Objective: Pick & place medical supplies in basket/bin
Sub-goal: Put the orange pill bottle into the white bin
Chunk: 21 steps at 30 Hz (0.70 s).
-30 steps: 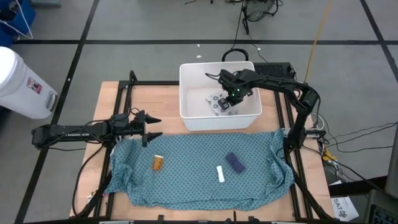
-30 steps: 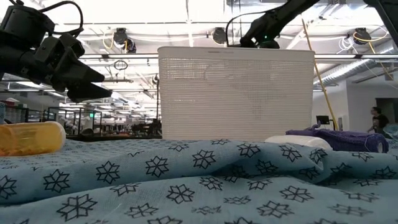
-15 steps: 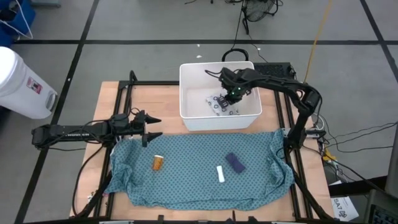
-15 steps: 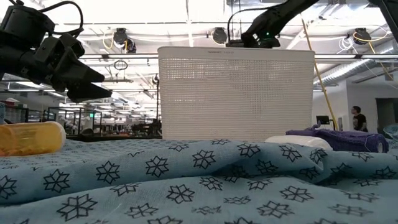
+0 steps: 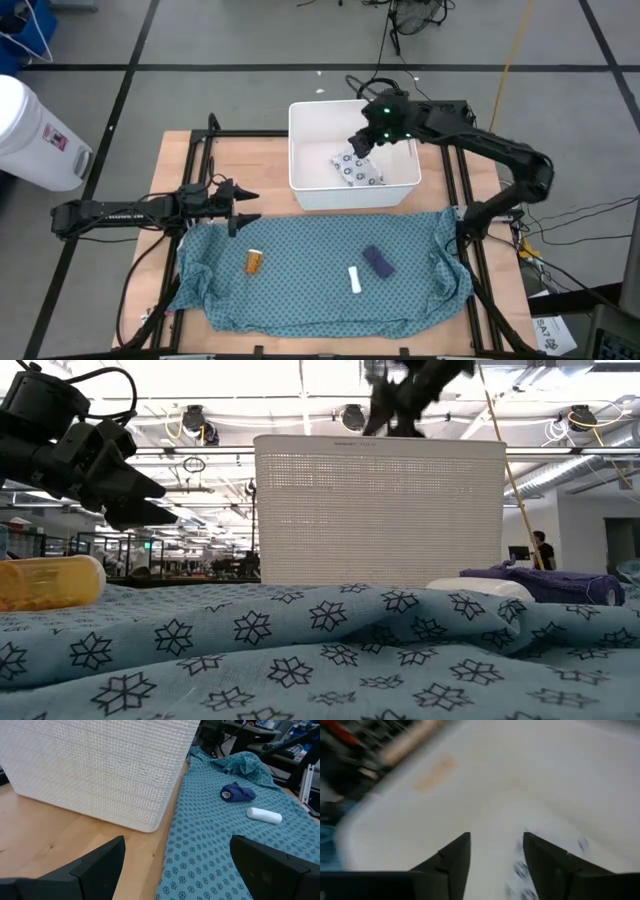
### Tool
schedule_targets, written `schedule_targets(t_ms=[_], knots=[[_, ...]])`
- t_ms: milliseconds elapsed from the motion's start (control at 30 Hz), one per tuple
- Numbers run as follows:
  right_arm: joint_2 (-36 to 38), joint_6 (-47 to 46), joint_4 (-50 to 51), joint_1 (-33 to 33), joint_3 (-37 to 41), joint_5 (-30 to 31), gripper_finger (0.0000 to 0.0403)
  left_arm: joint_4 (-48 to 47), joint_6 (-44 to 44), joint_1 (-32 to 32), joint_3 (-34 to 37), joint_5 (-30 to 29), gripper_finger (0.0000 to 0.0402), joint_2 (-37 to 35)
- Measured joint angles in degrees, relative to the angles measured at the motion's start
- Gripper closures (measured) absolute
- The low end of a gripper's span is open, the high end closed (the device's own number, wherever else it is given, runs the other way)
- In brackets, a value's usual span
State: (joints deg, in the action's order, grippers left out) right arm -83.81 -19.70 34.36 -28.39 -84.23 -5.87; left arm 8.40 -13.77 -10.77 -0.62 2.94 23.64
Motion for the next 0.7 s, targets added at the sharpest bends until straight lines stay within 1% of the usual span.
schedule_targets(t_ms=[67, 167, 300, 433, 500, 567, 700], knots=[[2.79, 0.85, -2.78, 2.60, 0.00, 0.54, 0.0210, -0.04, -0.45, 0.00, 0.00, 0.02, 0.0041, 0.00], [6.11, 2.02, -5.50, 7.69, 0.00, 4.36, 0.0199, -0.15, -1.28, -0.02, 0.00, 0.04, 0.0041, 0.00], [8.77, 4.82, -7.62, 15.73, -0.02, 11.18, 0.0199, -0.15, -2.04, 0.00, 0.00, 0.09, 0.0041, 0.00], [9.20, 7.33, -7.84, 23.41, 0.61, 17.18, 0.0204, -0.11, -4.40, 0.00, 0.00, 0.13, 0.0041, 0.00], [9.18, 8.47, -8.33, 27.10, 2.41, 20.28, 0.0205, -0.11, -4.92, 0.00, 0.00, 0.16, 0.0041, -0.02], [9.15, 9.37, -11.52, 30.56, 5.70, 22.86, 0.0205, -0.10, -6.31, 0.00, 0.00, 0.91, 0.0041, -0.02], [9.07, 9.70, -23.48, 36.34, 14.80, 25.37, 0.0206, 0.38, -8.45, 0.03, 0.00, 5.73, 0.0041, -0.02]])
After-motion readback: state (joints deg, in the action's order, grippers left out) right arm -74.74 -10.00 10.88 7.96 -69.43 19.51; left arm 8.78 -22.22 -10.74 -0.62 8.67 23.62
